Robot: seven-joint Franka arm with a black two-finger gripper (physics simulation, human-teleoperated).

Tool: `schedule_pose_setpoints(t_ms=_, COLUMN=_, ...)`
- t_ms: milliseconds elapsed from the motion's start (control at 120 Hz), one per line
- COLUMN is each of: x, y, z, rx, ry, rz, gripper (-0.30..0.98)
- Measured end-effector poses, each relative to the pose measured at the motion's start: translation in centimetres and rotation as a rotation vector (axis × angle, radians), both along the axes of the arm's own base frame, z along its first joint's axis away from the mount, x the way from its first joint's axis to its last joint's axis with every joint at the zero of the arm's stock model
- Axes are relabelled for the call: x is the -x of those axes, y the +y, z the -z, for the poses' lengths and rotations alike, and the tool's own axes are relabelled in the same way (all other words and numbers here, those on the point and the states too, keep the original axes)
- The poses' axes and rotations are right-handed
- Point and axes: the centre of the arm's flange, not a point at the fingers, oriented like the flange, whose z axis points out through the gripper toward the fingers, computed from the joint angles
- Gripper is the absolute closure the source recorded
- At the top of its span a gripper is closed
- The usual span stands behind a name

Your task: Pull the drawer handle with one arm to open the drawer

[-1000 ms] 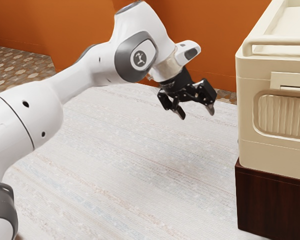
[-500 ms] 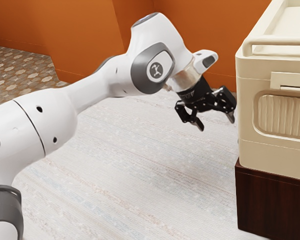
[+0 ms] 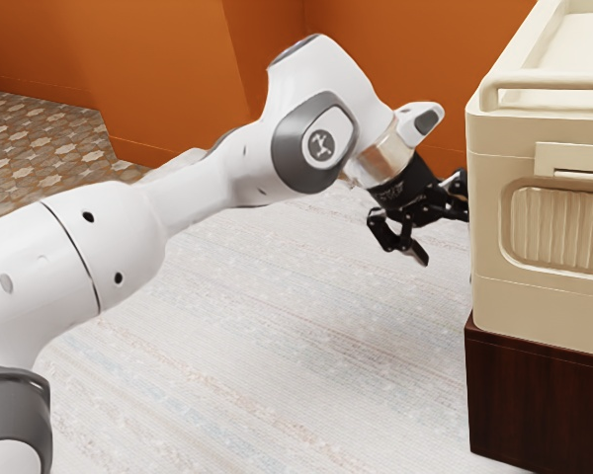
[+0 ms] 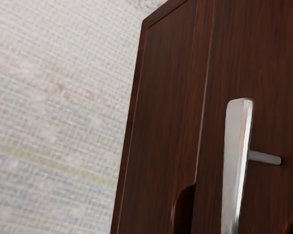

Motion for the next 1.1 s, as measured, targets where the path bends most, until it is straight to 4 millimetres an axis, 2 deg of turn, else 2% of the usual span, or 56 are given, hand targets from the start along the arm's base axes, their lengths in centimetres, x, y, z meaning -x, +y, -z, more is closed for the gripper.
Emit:
schedule_pose_setpoints(t_ms=225, x=-0.4, y=-0.1, z=1.4, rx=0.004, ry=0.018, rz=-0.010, gripper=0.00)
schedule_pose_setpoints(t_ms=717, x=-0.6, y=0.9, z=1.6, rx=-0.031, ry=0.018, rz=-0.020, gripper=0.00)
schedule_pose_setpoints(t_ms=1100, x=-0.5, y=2.5, z=1.8, rx=-0.098, ry=0.028, rz=0.008, gripper=0.00)
